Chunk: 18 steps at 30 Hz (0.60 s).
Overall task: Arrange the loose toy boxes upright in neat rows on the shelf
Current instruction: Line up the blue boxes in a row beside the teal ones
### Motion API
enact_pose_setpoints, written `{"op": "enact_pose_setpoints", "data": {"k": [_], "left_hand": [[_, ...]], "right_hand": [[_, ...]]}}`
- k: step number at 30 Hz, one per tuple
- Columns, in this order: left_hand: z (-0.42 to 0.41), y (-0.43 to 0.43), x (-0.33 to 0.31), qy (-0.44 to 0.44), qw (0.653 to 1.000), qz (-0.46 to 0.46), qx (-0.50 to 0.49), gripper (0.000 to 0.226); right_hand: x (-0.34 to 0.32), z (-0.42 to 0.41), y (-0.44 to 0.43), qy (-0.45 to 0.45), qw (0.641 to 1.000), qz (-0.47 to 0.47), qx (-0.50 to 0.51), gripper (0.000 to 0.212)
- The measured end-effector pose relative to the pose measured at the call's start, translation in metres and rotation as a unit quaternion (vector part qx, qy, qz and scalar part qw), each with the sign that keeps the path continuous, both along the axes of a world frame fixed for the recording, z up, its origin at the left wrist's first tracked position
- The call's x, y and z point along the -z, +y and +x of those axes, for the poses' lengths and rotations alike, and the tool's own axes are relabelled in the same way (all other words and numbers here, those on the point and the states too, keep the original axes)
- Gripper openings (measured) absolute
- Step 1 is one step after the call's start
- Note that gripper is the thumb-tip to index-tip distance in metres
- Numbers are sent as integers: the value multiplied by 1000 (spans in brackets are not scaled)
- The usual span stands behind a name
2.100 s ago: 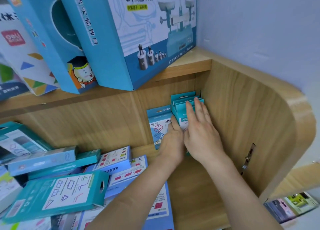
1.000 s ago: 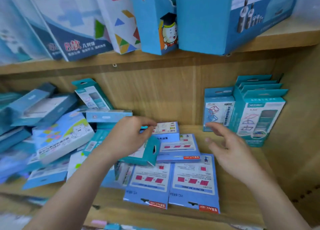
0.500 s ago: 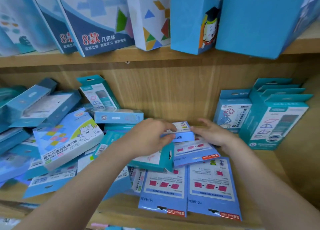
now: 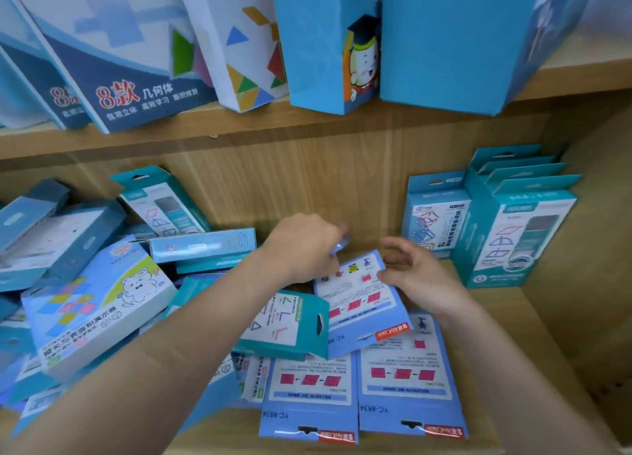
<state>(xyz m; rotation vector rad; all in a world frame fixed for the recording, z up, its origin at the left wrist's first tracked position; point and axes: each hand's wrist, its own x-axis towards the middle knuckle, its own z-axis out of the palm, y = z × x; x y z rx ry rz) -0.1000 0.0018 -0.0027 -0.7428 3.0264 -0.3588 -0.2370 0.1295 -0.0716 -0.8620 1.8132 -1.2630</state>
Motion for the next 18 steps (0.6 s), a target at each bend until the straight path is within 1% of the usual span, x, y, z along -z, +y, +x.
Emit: {"op": "enact_pose_setpoints", "data": {"k": [1,2,3,4,5,6,7,8,9,10,11,12,14,18], "left_hand": [[7,0,-5,58,998,11,-7,44],[17,1,-12,136,989,51,-14,43],[28,2,-18,220,969,110,-24,42],[39,5,-25,314,930,188,-33,40],[49,7,-30,410,869,272,-44,35],[57,10,-34,496,790,355,-65,31],[65,12,-37,564,701,427,-93,28],[71,15,-40,608,616,486,-122,26],[76,19,-43,634,545,528,-147,24],[81,22,-44,649,498,552,-162,24],[85,23,-44,659,470,563,-171,23],[88,26,-44,665,451,570,-174,22],[94,30,-43,669,433,577,-179,21],[99,41,-40,664,398,608,-178,27]], "right_hand": [[1,0,1,11,1000,3,-7,50],[2,0,2,31,999,8,-15,49],[3,0,3,60,998,17,-26,49],[4,0,5,88,995,26,-37,49],[4,0,6,111,992,34,-48,48],[4,1,8,124,990,41,-61,46],[4,3,9,135,987,48,-70,45],[5,5,10,144,985,54,-75,46],[6,6,11,149,984,55,-80,51],[6,8,13,140,985,56,-82,56],[6,9,14,125,988,51,-79,61],[5,10,16,106,990,45,-77,65],[2,12,22,76,993,35,-80,66],[-2,14,45,35,995,34,-85,57]]}}
